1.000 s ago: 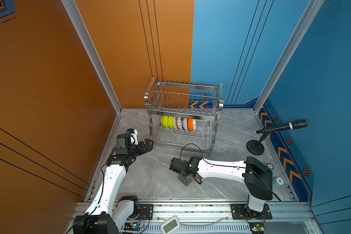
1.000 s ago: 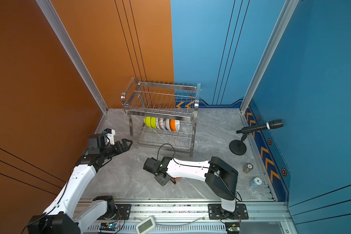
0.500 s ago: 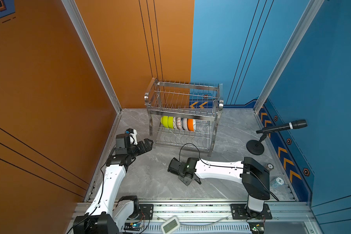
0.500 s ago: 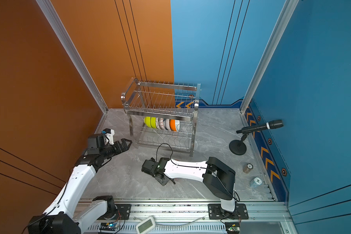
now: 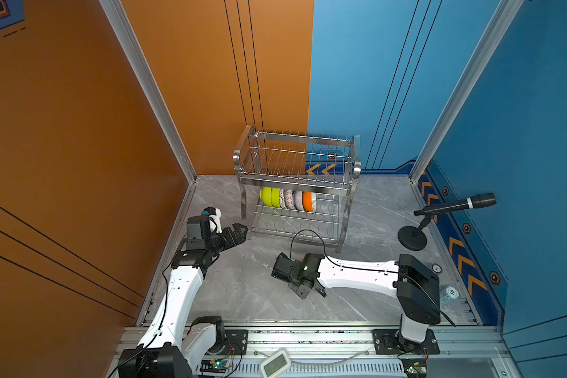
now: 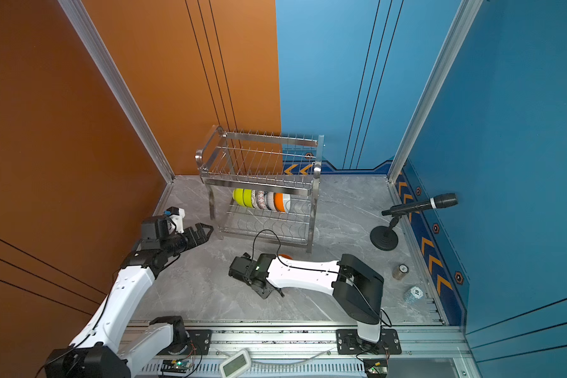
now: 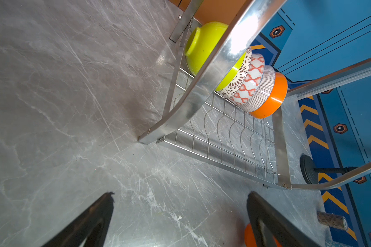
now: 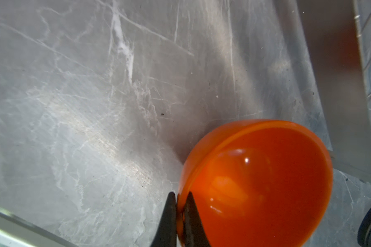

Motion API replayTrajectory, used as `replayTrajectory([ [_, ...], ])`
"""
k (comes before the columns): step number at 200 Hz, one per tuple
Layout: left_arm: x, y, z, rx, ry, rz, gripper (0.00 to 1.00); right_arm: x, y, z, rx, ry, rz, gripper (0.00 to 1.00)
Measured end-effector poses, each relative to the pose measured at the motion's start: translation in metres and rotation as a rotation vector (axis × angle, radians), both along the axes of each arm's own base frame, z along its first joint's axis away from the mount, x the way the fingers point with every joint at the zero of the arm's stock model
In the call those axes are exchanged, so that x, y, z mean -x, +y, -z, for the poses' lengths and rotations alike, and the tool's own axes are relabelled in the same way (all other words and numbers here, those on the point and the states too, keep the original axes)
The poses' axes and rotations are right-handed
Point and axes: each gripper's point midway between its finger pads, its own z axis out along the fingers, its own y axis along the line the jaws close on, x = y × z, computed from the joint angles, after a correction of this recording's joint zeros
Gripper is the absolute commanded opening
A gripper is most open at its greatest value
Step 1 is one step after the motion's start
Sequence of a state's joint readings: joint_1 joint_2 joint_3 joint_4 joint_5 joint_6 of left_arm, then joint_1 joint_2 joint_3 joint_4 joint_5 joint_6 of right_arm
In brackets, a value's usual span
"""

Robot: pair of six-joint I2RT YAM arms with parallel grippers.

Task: Load bowls into a dish rack
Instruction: Pick up the bowl from the center of the table, then place the bowl in the dish rack.

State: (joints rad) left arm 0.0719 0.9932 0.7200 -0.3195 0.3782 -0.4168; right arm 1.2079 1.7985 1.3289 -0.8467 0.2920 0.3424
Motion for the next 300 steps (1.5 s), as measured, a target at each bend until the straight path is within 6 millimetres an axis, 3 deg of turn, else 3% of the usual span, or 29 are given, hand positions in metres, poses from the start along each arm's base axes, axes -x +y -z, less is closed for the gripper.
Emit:
replayTrajectory([
  [36, 0.0, -0.005, -0.006, 0.017, -0.031, 0.025, 0.98, -0.003, -0.013, -0.031, -0.145, -0.038, 0.047, 0.01],
  [75, 0.001, -0.013, -0.007, 0.044, -0.058, 0.063, 0.98, -0.005, -0.034, -0.036, -0.255, -0.048, 0.136, 0.0],
  [121, 0.001, -0.021, -0.009, 0.066, -0.081, 0.102, 0.98, -0.021, -0.089, -0.037, -0.375, -0.077, 0.353, 0.0],
  [170, -0.001, -0.031, -0.014, 0.069, -0.122, 0.14, 0.98, -0.059, -0.157, -0.062, -0.529, -0.181, 0.635, 0.0],
  [205, 0.002, -0.04, -0.014, 0.072, -0.141, 0.18, 0.98, -0.099, -0.211, -0.078, -0.64, -0.269, 0.855, 0.0],
  [232, 0.006, -0.049, -0.016, 0.074, -0.164, 0.214, 0.98, -0.131, -0.24, -0.08, -0.716, -0.3, 0.969, 0.0],
  [255, 0.007, -0.057, -0.021, 0.073, -0.187, 0.248, 0.98, -0.158, -0.244, -0.074, -0.765, -0.283, 0.997, 0.0],
  [300, 0.008, -0.064, -0.026, 0.081, -0.22, 0.287, 0.98, -0.21, -0.212, -0.08, -0.891, -0.253, 0.863, 0.0],
])
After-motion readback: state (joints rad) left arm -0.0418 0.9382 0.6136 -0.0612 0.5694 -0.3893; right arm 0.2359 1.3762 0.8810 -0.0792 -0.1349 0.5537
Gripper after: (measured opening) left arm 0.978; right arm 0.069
